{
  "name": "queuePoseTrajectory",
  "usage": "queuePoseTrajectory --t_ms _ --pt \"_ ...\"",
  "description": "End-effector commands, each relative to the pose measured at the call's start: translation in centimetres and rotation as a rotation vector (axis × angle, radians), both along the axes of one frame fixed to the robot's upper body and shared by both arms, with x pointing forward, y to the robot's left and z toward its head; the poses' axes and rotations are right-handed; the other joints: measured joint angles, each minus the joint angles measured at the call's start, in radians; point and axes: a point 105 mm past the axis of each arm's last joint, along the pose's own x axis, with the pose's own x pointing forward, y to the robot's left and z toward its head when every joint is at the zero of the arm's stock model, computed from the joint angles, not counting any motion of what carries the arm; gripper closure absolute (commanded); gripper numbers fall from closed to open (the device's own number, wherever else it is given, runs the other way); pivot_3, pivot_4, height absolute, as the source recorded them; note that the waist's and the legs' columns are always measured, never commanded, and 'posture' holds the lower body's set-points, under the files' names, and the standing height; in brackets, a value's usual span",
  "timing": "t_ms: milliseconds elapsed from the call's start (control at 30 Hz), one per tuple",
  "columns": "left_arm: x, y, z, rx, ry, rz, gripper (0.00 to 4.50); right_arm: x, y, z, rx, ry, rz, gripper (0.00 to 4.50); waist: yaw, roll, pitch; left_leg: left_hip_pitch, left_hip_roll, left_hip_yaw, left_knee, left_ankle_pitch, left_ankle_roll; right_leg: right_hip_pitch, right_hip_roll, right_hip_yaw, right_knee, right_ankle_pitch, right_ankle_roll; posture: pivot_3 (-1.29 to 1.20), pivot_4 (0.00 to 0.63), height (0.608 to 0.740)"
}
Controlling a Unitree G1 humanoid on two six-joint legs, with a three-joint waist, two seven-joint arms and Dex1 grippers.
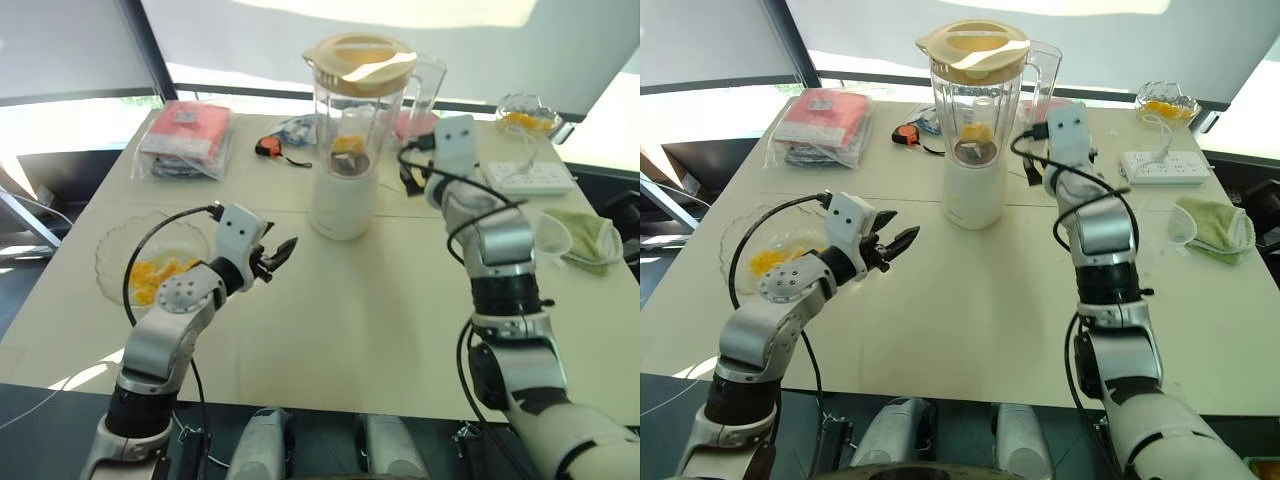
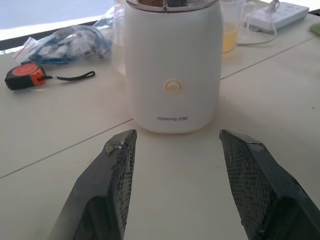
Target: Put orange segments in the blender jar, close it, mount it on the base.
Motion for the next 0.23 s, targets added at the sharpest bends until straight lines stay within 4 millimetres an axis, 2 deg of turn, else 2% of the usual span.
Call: queuePoseTrajectory --t_ms 33,133,233 --pt "-0.5 0.8 0.1 0.01 -0.017 -0.003 1.76 -2.7 -0.1 0.9 0.026 -0.131 0.086 0.31 -0.004 0.0 0.0 0.0 0.0 0.0 0.0 0.0 0.0 0.0 0.0 0.0 0.0 0.0 0.0 0.0 0.15 0.74" --pt "-1.0 1.4 -0.9 0.027 0.012 -0.014 1.76 -5.6 -0.3 0.3 0.09 -0.207 0.187 0.31 -0.01 0.0 0.002 0.001 0.001 0.001 -0.001 0.0 0.0 -0.001 0.001 0.0 0.0 0.0 0.0 0.0 0.15 0.74" --pt "-1.3 1.5 -1.7 0.025 0.043 -0.029 1.76 -8.4 -1.3 -1.4 0.143 -0.212 0.238 0.31 -0.007 -0.001 0.002 0.002 0.001 0.0 0.0 0.0 0.0 0.0 0.004 0.0 0.001 -0.001 -0.001 0.0 0.15 0.74"
